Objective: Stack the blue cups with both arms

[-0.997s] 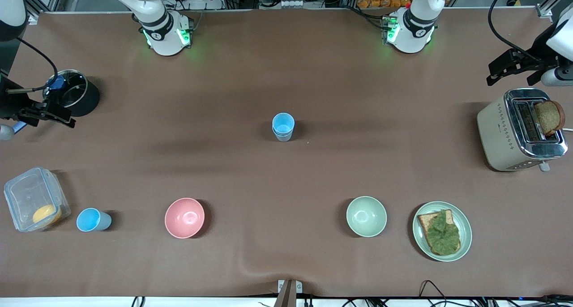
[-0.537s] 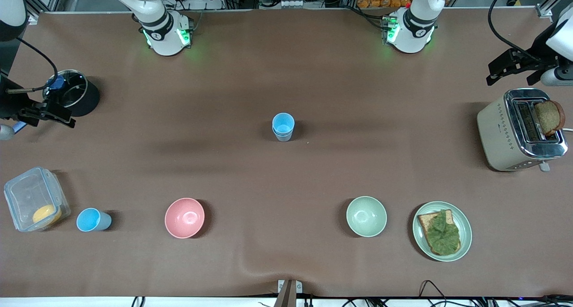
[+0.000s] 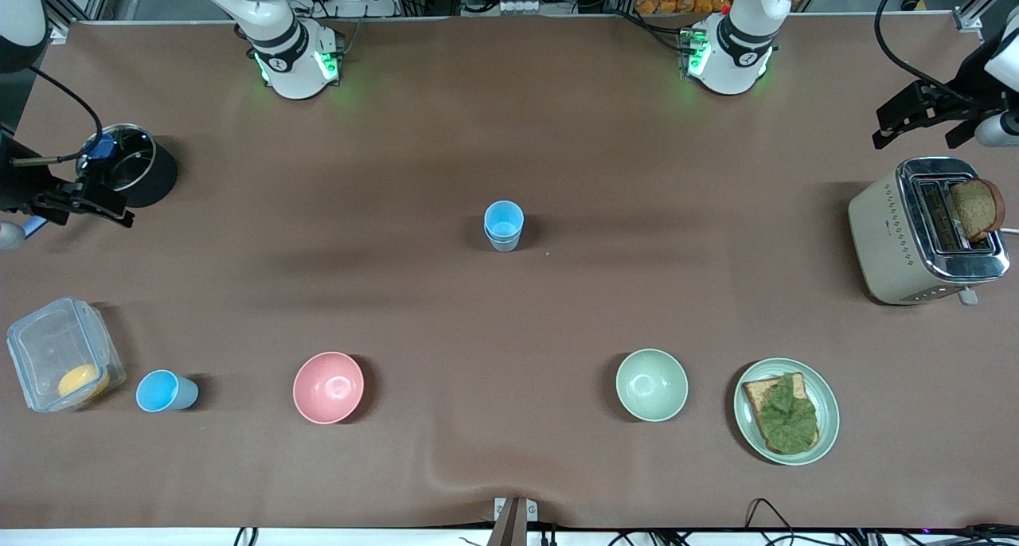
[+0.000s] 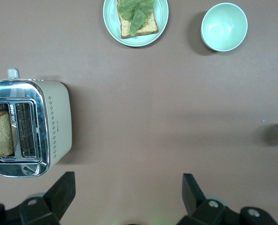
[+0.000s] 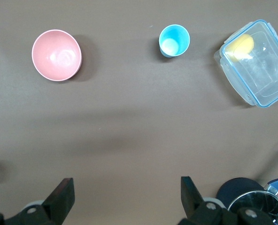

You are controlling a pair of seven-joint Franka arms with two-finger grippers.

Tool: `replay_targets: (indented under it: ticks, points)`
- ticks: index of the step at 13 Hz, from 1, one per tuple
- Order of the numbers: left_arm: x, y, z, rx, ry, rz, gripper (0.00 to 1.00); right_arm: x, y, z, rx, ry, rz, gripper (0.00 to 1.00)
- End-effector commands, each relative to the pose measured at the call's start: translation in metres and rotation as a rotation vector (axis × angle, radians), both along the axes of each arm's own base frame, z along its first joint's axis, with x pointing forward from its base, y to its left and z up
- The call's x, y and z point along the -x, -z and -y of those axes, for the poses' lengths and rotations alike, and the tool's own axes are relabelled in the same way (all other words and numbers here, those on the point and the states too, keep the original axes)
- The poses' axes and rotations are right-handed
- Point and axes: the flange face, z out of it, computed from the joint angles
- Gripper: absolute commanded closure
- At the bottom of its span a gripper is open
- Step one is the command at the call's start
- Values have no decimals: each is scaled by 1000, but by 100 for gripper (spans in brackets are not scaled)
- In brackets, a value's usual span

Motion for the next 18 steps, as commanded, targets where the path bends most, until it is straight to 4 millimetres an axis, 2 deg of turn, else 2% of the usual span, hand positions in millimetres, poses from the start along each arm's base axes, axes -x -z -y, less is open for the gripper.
replay_targets:
  ticks: [1,9,18]
  points:
    - [3,-14,-1,-27,-22,12,0,-3,-3,3,13,6,-1,0]
    - [1,-17,-22,-27,-62,16,0,-3,-2,2,13,6,-2,0]
    - [1,-18,-22,-27,-63,19,0,-4,-7,4,12,8,7,0]
